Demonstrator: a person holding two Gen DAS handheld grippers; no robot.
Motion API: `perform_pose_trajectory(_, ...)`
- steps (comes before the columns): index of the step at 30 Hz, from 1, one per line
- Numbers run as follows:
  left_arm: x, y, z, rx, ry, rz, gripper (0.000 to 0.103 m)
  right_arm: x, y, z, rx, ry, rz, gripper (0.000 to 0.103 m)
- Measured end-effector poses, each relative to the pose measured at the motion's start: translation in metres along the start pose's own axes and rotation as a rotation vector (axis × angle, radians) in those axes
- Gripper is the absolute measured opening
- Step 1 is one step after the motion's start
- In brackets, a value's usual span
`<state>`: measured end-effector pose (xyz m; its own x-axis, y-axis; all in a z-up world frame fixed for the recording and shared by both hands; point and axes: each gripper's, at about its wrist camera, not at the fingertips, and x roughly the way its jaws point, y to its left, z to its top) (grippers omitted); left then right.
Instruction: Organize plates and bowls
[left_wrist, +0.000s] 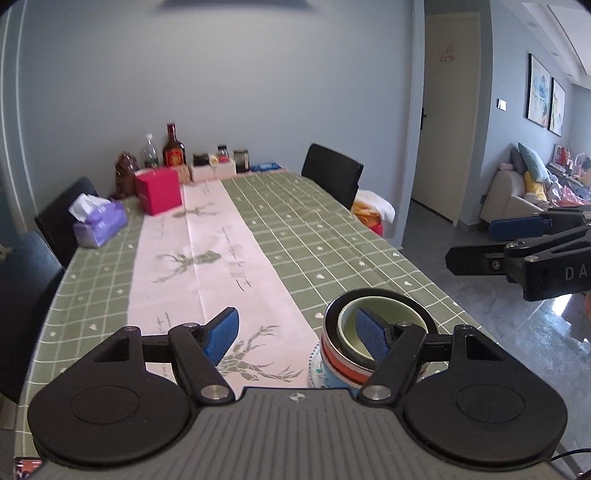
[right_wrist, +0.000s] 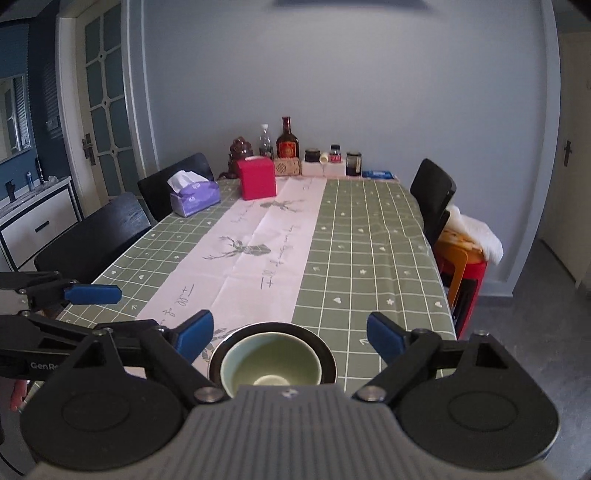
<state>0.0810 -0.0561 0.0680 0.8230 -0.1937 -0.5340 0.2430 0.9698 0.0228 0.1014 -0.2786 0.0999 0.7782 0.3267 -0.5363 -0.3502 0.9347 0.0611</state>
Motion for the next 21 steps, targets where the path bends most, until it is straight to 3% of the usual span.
perform_pose_trajectory(11, -0.06, -0.008, -0.031, 0.008, -0.176, 0.137, 0.087, -0.051, 0.052, -0.047, -0.081, -0.178, -0.067, 0.093)
perform_pose_trajectory(15, -0.067, -0.014, -0.051, 0.023, -0.191, 0.205, 0.09, -0.058, 0.071, -0.074, -0.091, -0.21, -0.098, 0.094)
perform_pose_trajectory(21, -0.071, -0.016, -0.078, -0.036, -0.174, 0.296, 0.092, -0.067, 0.081, -0.106, 0.012, -0.216, -0.092, 0.095)
